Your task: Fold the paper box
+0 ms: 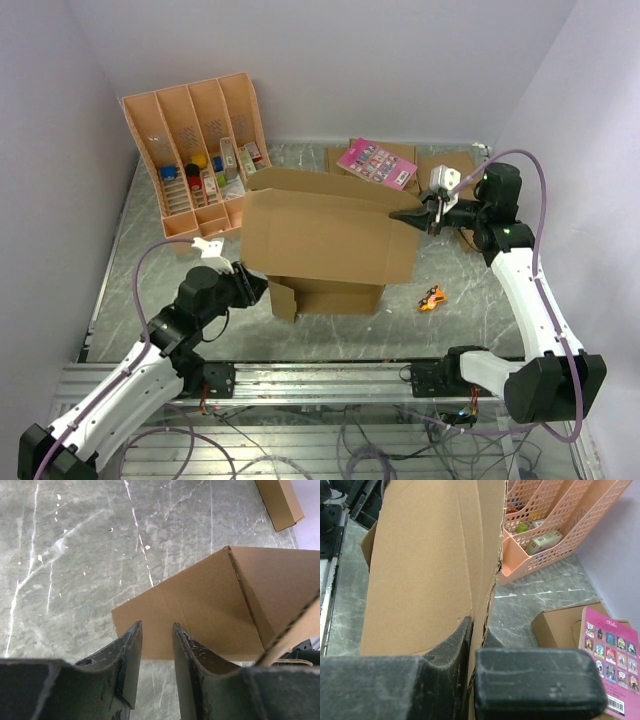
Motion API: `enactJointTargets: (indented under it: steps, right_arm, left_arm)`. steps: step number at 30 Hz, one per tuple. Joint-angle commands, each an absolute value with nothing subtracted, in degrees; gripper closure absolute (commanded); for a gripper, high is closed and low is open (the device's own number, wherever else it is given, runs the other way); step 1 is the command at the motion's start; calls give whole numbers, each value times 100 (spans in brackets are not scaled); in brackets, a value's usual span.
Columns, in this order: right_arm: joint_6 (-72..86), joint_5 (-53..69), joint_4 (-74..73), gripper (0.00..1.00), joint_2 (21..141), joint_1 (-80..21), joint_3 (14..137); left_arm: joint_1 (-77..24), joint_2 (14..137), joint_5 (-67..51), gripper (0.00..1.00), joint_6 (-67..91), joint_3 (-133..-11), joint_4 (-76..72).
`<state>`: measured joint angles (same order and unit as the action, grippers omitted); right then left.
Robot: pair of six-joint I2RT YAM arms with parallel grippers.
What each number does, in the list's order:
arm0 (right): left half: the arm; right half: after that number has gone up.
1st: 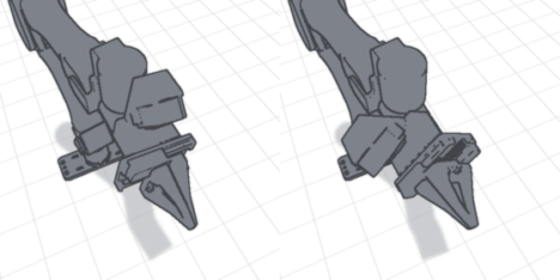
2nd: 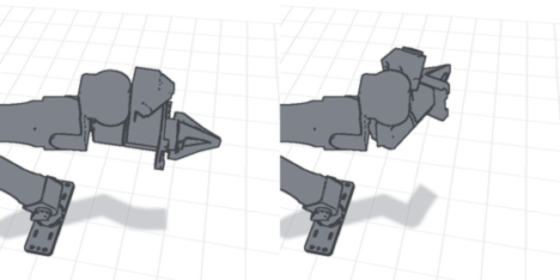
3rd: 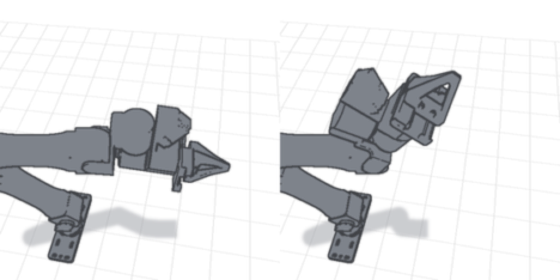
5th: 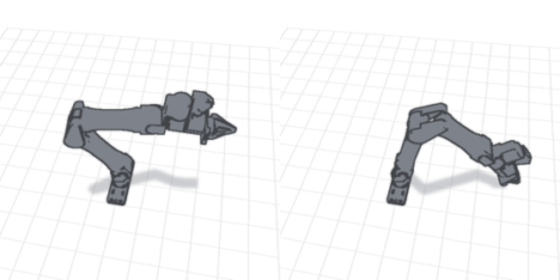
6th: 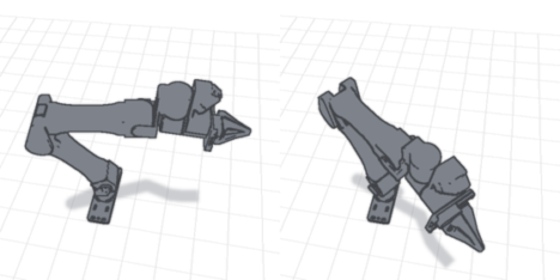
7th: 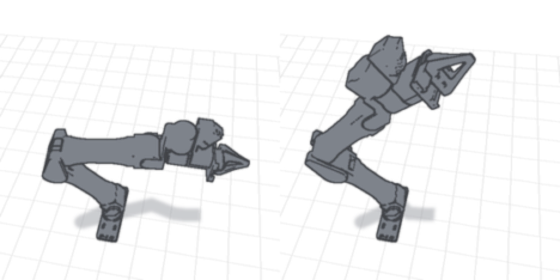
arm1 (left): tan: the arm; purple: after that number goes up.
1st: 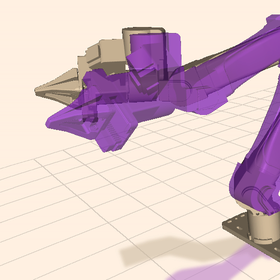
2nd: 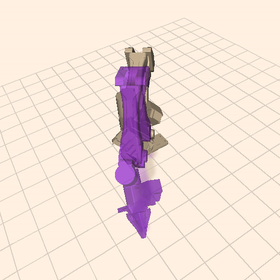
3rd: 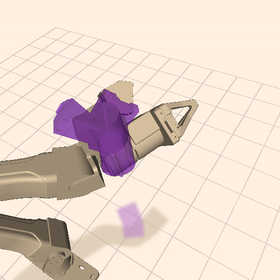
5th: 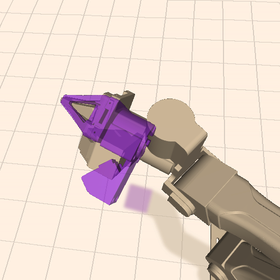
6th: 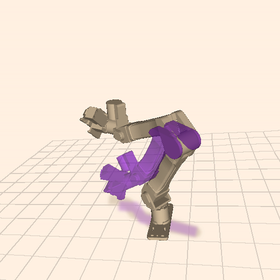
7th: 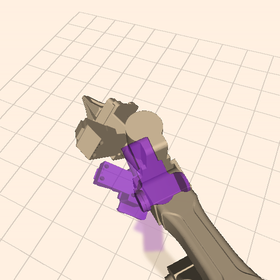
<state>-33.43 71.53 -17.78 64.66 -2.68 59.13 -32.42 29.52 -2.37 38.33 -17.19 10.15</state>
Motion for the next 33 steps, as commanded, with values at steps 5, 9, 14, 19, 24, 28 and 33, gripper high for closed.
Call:
enactJointTargets:
  steps: [5,9,14,19,24,28,33]
  right_arm:
    - [-3356,6797,-1196,100,6499,-298,5790]
    - [-3606,6847,-1098,100,6476,-296,5857]
    - [-3891,6801,-756,100,6409,-294,5766]
    - [-4105,6835,-432,100,6404,-287,5539]
    - [-4047,6958,-85,100,6432,-279,5493]
    - [-3574,7003,448,100,6401,-271,5369]
    - [-2765,7077,1172,100,6329,-158,5197]
  left_arm:
    - [-3335,2927,-351,55,4171,-1225,40]
    - [-3340,3560,-201,53,4140,-1212,-839]
    - [-3340,4959,-208,53,3932,-1464,-2139]
    - [-3331,6042,-196,52,3660,-1818,-2899]
    - [-3321,6553,-59,50,3235,-2100,-3349]
    - [-3263,6949,-372,49,3037,-2339,-3527]
    - [-3156,7200,-625,47,3096,-2289,-3828]
